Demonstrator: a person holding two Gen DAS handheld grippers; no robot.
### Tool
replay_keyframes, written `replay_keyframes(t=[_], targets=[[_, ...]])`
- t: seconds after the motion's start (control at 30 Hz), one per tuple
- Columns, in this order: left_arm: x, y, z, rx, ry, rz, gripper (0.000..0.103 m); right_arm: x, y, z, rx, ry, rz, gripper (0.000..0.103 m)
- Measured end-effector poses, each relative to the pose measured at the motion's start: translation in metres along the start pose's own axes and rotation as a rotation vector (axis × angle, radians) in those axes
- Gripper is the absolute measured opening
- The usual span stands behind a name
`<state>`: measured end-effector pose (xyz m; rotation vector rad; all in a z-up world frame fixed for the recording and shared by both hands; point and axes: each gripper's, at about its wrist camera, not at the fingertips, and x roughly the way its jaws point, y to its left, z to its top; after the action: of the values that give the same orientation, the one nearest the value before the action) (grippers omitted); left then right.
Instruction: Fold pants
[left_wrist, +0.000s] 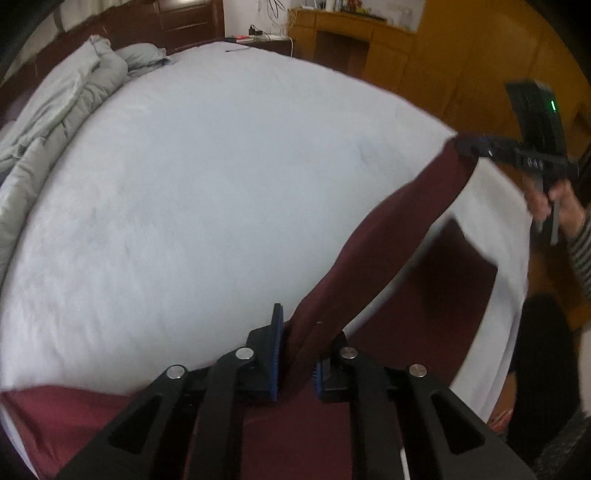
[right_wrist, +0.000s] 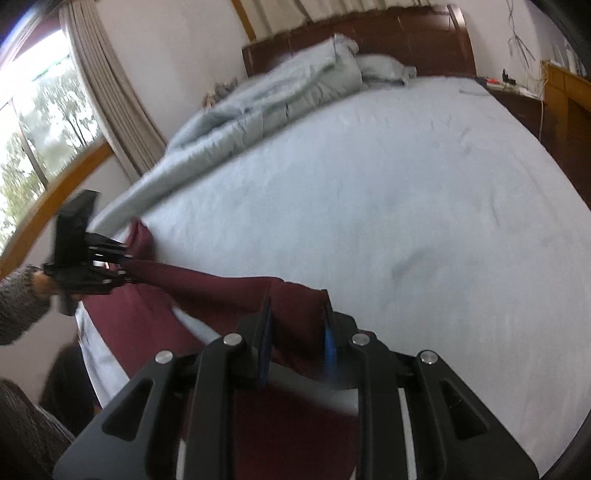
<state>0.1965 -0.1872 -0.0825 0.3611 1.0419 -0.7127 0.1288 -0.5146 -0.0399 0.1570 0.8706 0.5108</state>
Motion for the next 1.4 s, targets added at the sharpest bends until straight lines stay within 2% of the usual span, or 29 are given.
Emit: replay_keyframes(t=[0.13,0.2,0.27,0.3,0.33,0.4,0.43,0.47,0.6,0.7,0.9,0.97,1.03,1.1,1.17,1.27,1.33,1.4], targets=[[0.027,-0.044,-0.047,0.016,0.032,0.072,0.013,0.010,0.010,-0.055,0.008,0.127,-0.025,0.025],[0.038,-0.048,-0.065,0.007,0.035,0.097,0.013,0.014,0.015,-0.074,0.023,0.178,-0.037,0.027],[0.047,-0.054,-0.077,0.021,0.042,0.128,0.013,0.014,0.020,-0.090,0.046,0.216,-0.047,0.038],[0.053,-0.059,-0.082,0.033,0.042,0.146,0.013,0.013,0.023,-0.096,0.063,0.232,-0.069,0.052],[0.055,-0.060,-0.085,0.046,0.045,0.162,0.013,0.010,0.026,-0.101,0.081,0.241,-0.082,0.060],[0.060,-0.064,-0.088,0.061,0.041,0.188,0.013,0.001,0.030,-0.110,0.122,0.247,-0.102,0.061],[0.060,-0.063,-0.087,0.059,0.041,0.191,0.013,-0.006,0.029,-0.114,0.167,0.244,-0.100,0.071],[0.061,-0.065,-0.086,0.058,0.042,0.193,0.014,-0.011,0.029,-0.120,0.204,0.247,-0.098,0.075],[0.058,-0.064,-0.092,0.058,0.042,0.212,0.015,-0.028,0.029,-0.139,0.419,0.212,0.000,0.076],[0.058,-0.066,-0.092,0.057,0.037,0.228,0.017,-0.029,0.021,-0.148,0.508,0.208,-0.023,0.077],[0.059,-0.062,-0.091,0.037,0.043,0.242,0.019,-0.008,0.002,-0.156,0.665,0.189,0.017,0.078],[0.060,-0.063,-0.090,0.028,0.049,0.243,0.019,0.000,0.002,-0.154,0.673,0.192,0.065,0.063],[0.060,-0.061,-0.087,0.014,0.056,0.239,0.019,0.011,0.005,-0.151,0.676,0.239,0.069,0.028],[0.059,-0.059,-0.086,-0.010,0.066,0.230,0.020,0.013,0.005,-0.148,0.669,0.245,0.089,0.023],[0.056,-0.057,-0.084,-0.033,0.073,0.224,0.021,0.002,0.005,-0.140,0.646,0.207,0.103,0.022],[0.039,-0.058,-0.079,-0.093,0.033,0.208,0.021,-0.029,0.001,-0.125,0.626,0.101,0.111,0.020],[0.021,-0.069,-0.075,-0.109,-0.018,0.221,0.021,-0.047,0.006,-0.115,0.572,0.076,0.079,0.020],[0.011,-0.083,-0.075,-0.105,-0.042,0.229,0.021,-0.049,0.010,-0.114,0.517,0.119,-0.004,0.020]])
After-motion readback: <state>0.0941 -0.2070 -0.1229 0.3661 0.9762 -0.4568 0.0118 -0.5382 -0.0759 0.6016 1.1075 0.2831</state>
